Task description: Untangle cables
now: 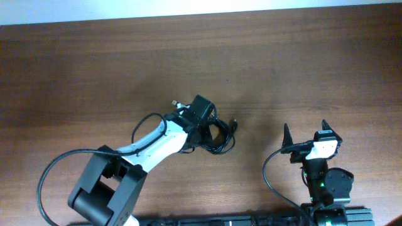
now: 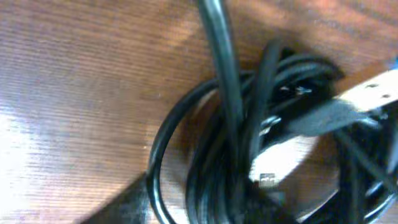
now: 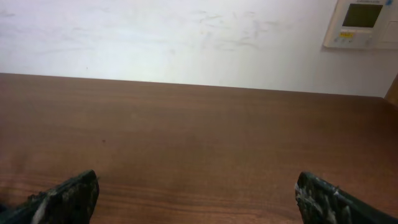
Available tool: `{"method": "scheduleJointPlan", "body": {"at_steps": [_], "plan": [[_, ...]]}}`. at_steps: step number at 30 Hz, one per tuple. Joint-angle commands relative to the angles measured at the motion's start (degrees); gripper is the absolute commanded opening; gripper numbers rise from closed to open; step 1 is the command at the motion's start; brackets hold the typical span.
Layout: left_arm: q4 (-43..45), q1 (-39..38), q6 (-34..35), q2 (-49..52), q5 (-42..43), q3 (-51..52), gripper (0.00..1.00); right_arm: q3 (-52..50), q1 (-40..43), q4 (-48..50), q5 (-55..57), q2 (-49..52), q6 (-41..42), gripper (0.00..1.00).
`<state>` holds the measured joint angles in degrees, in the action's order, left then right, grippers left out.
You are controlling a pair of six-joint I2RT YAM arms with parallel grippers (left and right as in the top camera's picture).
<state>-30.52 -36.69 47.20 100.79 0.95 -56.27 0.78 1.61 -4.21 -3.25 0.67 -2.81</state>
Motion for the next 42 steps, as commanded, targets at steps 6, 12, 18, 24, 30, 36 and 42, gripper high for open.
{"method": "scheduleJointPlan", "body": {"at_steps": [6, 12, 18, 24, 30, 36, 42], "plan": [[-2.23, 2.27, -0.52, -2.51, -5.25, -2.38, 0.0, -0.46, -0.48, -0.09, 0.46, -0.42, 0.02, 0.99], [-11.08, 7.72, -0.57, -19.87, -10.08, -3.58, 0.0, -0.46, -0.48, -0.09, 0.46, -0.42, 0.02, 0.99], [-12.68, 7.74, -0.57, -27.15, -14.78, -3.58, 0.0, -0.46, -0.48, -0.09, 0.46, -0.42, 0.02, 0.99], [-12.68, 7.74, -0.57, -27.58, -15.58, -3.58, 0.0, -0.46, -0.48, -0.09, 0.46, -0.42, 0.02, 0.99], [-13.11, 9.25, -0.59, -27.61, -17.27, -3.58, 0.0, -0.46, -0.48, 0.44, -5.11, -0.42, 1.49, 0.99], [-13.31, 12.57, -0.57, -27.61, -15.23, -3.58, 0.0, -0.46, -0.48, 1.36, -37.48, -0.42, 57.31, 0.99], [-13.31, 12.57, -0.59, -27.61, -9.68, -3.58, 0.0, 0.92, -0.46, 3.63, -43.89, -0.22, 55.12, 0.98]]}}
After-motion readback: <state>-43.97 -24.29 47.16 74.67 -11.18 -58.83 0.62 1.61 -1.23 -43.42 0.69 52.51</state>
